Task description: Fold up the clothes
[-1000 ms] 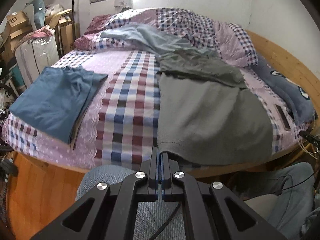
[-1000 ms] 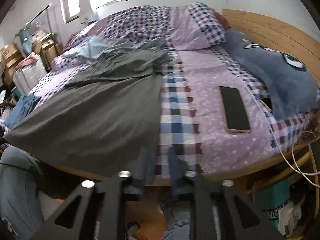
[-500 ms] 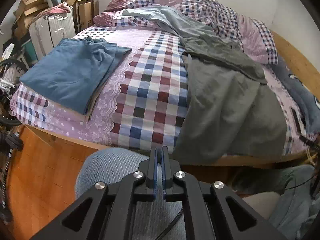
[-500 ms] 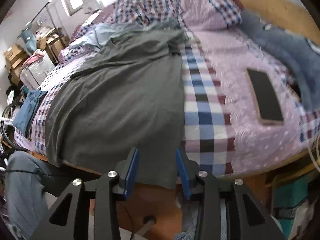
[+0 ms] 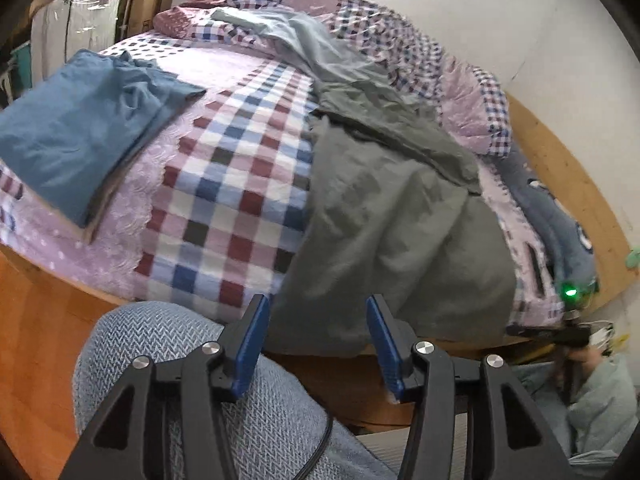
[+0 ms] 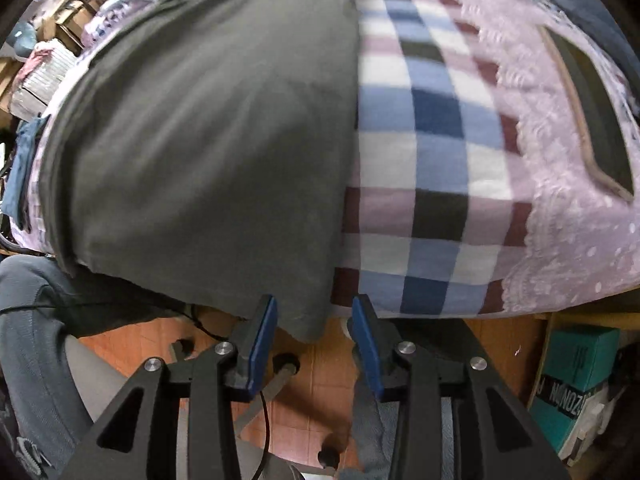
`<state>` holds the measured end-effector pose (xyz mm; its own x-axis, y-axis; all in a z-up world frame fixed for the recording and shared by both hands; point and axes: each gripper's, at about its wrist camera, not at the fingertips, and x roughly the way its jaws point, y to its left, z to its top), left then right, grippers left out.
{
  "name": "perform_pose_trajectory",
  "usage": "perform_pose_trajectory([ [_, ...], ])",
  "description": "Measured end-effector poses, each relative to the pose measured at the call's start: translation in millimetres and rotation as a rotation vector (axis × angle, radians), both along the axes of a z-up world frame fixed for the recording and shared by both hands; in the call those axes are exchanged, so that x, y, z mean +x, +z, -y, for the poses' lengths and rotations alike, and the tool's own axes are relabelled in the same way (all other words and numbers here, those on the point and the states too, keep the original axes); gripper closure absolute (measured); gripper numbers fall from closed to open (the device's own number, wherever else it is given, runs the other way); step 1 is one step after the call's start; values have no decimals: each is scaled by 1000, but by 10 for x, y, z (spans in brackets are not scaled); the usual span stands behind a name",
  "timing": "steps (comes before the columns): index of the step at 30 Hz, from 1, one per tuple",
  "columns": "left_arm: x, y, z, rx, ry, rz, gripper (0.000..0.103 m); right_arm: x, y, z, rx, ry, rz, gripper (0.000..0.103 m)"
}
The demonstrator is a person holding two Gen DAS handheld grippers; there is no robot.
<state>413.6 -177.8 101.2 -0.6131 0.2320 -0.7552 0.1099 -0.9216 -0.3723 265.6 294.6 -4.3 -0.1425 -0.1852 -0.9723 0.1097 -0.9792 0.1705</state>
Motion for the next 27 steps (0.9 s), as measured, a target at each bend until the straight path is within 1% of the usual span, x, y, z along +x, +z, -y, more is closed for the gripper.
perform_pose_trajectory([
  [3, -19, 1, -24, 8, -10, -5, 48, -12, -116, 34, -5, -5, 25, 61],
  [5, -32, 2, -40, 13, -17, -9, 48, 0, -108, 49, 3, -7, 11, 62],
  [6, -38, 3, -47, 16, -21, -10, 48, 6, -103, 57, 7, -9, 4, 77],
  [7, -45, 3, -55, 19, -24, -12, 47, 12, -99, 64, 11, -10, -3, 101],
  [8, -51, 4, -63, 22, -28, -14, 47, 21, -85, 70, 15, -12, -13, 102],
  [14, -22, -10, -13, 10, -14, 3, 47, 269, 408, -19, -2, -44, -152, 102],
  [19, 3, -25, 32, -5, -1, 21, 45, 444, 768, -312, 0, -109, -233, 103],
  [21, -2, -39, 31, -22, -6, 43, 41, 487, 868, -460, 2, -148, -250, 103],
  [22, -8, -48, 28, -30, -11, 56, 40, 502, 910, -524, 2, -165, -258, 103],
  [24, -41, -73, 13, -45, -27, 85, 37, 438, 893, -531, -6, -179, -262, 103],
  [26, -101, -106, -8, -37, -51, 110, 37, 374, 876, -538, -14, -194, -265, 103],
  [27, -152, -151, -32, -32, -61, 136, 36, 342, 868, -542, -19, -201, -267, 103],
])
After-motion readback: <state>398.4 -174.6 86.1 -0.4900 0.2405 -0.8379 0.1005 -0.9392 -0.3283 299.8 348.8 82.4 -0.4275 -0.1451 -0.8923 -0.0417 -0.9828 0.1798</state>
